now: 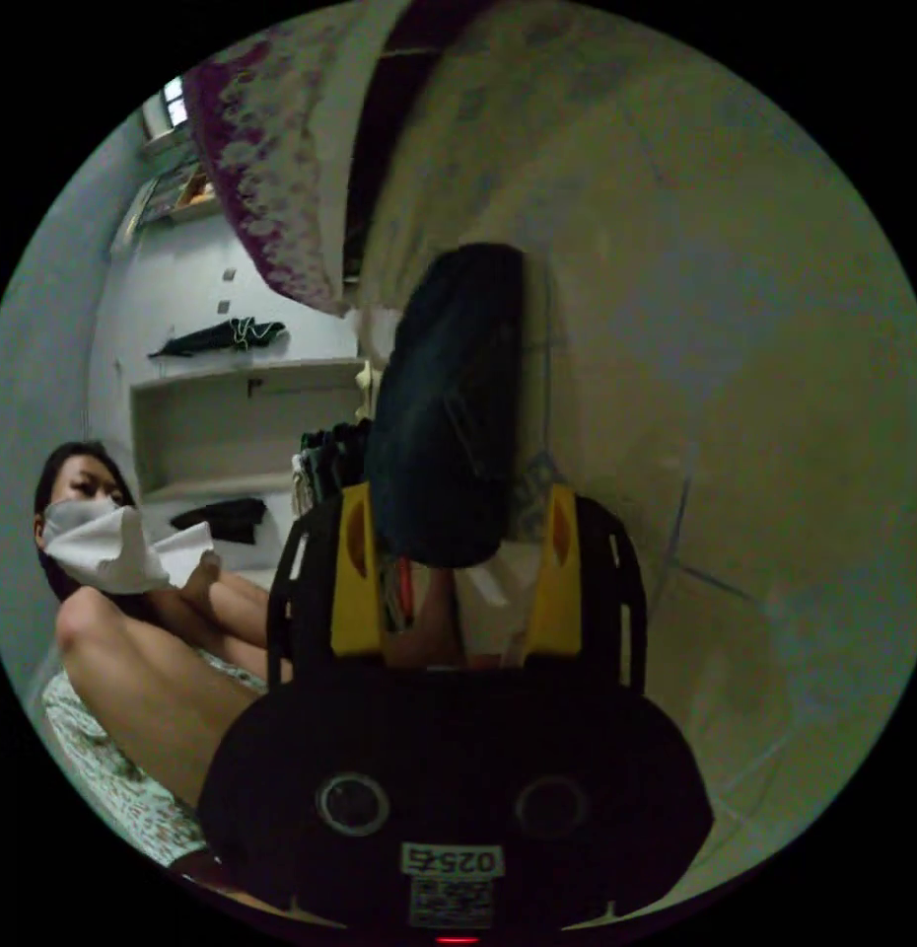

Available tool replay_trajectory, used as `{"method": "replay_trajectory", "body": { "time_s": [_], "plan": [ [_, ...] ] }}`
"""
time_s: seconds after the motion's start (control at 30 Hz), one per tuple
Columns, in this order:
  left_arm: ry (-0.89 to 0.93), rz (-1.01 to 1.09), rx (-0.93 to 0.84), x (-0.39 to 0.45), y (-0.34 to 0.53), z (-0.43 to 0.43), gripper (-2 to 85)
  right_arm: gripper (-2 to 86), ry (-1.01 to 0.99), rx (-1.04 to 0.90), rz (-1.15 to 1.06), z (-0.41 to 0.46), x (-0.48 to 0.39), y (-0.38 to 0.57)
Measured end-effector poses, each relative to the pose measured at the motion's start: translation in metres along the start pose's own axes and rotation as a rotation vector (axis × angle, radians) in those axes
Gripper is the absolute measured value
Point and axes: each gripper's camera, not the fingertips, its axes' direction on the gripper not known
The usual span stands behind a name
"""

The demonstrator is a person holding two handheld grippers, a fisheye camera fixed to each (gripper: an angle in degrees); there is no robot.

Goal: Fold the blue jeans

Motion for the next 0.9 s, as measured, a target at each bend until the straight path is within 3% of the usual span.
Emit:
{"method": "replay_trajectory", "body": {
  "time_s": [0.13, 0.27, 0.43, 0.63, 0.77, 0.9],
  "plan": [
    [-0.045, 0.066, -0.265, 0.053, -0.078, 0.031, 20.0, 20.6, -0.100, -0.045, -0.017, 0.077, 0.024, -0.010],
    [0.017, 0.010, -0.587, 0.075, -0.129, 0.073, 15.1, 16.7, -0.054, -0.172, -0.042, 0.159, 0.034, -0.030],
    [0.167, 0.050, -0.622, 0.098, -0.164, 0.027, 12.7, 11.1, -0.084, -0.389, -0.001, 0.238, 0.060, -0.046],
    [0.303, 0.083, -0.432, 0.149, -0.169, -0.075, 9.9, 7.4, 0.009, -0.598, -0.070, 0.332, 0.009, -0.050],
    [0.407, 0.061, -0.076, 0.220, -0.136, -0.224, 8.7, 7.3, 0.068, -0.861, -0.259, 0.443, -0.105, -0.048],
    [0.209, 0.141, 0.346, 0.324, -0.063, -0.438, 8.4, 7.7, 0.084, -1.186, -0.633, 0.616, -0.260, 0.011]
  ]
}}
